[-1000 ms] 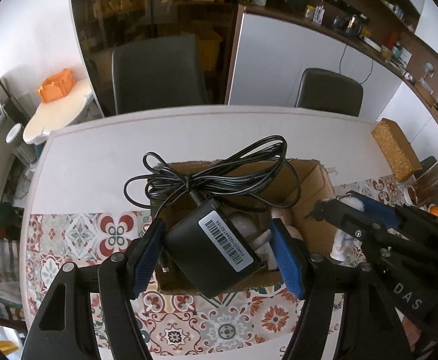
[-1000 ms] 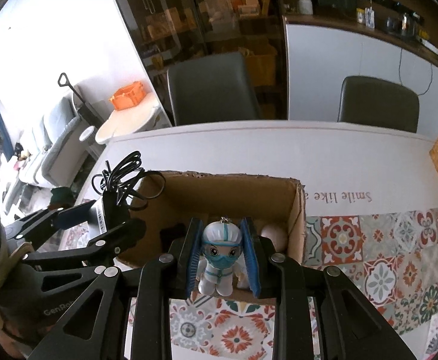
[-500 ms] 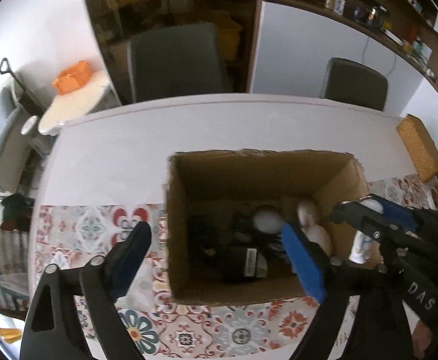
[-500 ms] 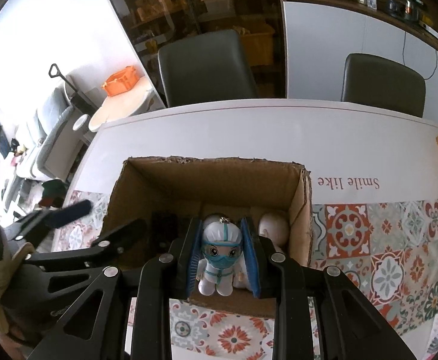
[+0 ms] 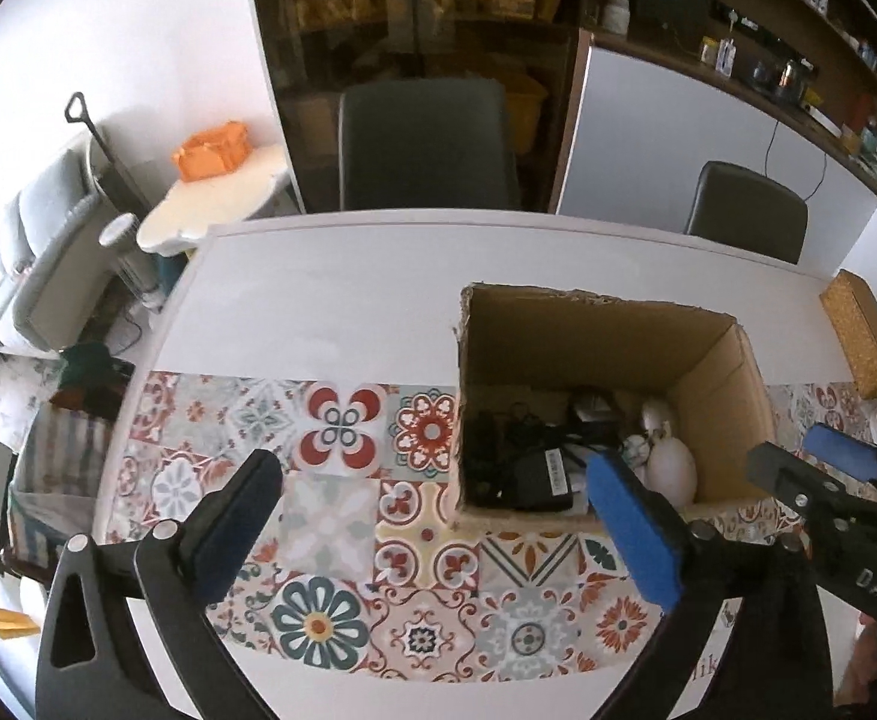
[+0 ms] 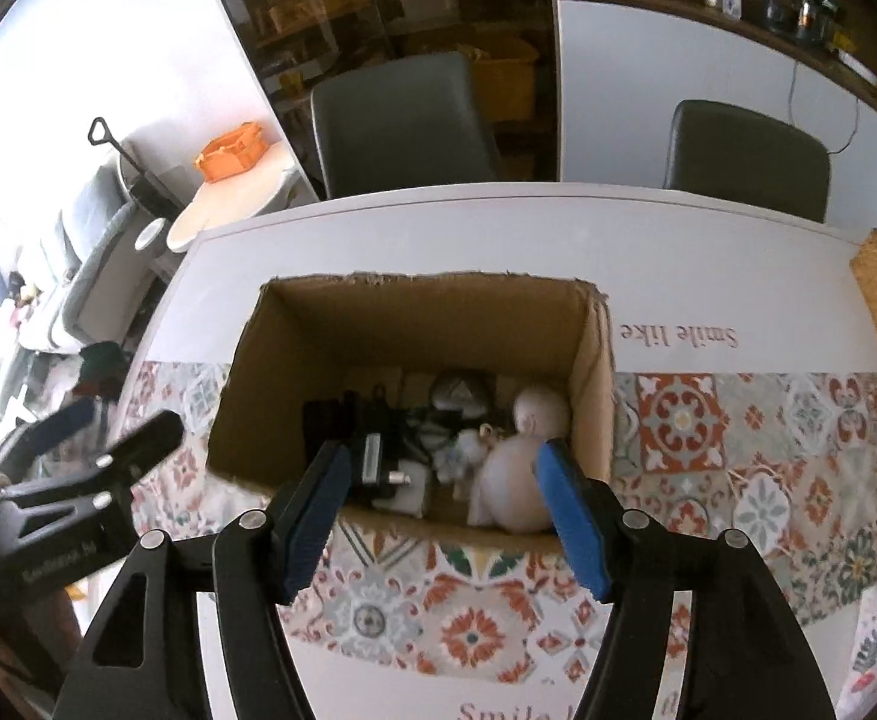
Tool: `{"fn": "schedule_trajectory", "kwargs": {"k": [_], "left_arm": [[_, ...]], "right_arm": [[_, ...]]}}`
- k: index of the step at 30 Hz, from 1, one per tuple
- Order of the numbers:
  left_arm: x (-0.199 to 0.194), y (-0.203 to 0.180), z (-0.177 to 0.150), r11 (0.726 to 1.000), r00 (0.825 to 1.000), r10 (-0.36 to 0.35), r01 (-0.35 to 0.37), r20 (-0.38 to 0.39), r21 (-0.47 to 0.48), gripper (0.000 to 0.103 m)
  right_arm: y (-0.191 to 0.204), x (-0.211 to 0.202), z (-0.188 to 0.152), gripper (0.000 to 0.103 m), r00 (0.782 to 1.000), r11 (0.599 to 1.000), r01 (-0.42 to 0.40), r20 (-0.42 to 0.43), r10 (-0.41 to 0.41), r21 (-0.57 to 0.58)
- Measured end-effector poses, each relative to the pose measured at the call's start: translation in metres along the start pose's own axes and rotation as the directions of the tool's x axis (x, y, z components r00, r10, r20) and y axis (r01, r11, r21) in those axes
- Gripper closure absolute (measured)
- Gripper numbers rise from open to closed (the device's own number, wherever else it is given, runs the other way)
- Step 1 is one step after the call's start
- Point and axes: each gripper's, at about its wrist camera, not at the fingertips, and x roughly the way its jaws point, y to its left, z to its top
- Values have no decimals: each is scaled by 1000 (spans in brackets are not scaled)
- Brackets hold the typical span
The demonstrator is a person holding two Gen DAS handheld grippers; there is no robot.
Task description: Organize rigid objects
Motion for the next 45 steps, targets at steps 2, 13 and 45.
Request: {"fn": "schedule_trajectory", "kwargs": {"k": [2, 13, 45], "left_arm": [[-9, 0, -6, 1000, 1000, 2, -2, 13, 7, 0], [-62, -4, -41, 999, 996, -7, 4, 87, 39, 0], [-147, 21, -171, 994, 971, 71, -87, 226, 63, 0]], "right_arm": [[1, -12, -10, 33, 1000, 1000, 8, 20, -8, 3], [6, -79, -68, 22, 983, 991, 132, 131, -132, 9], [21, -153, -198, 20, 973, 993, 108, 201, -115, 46]]}}
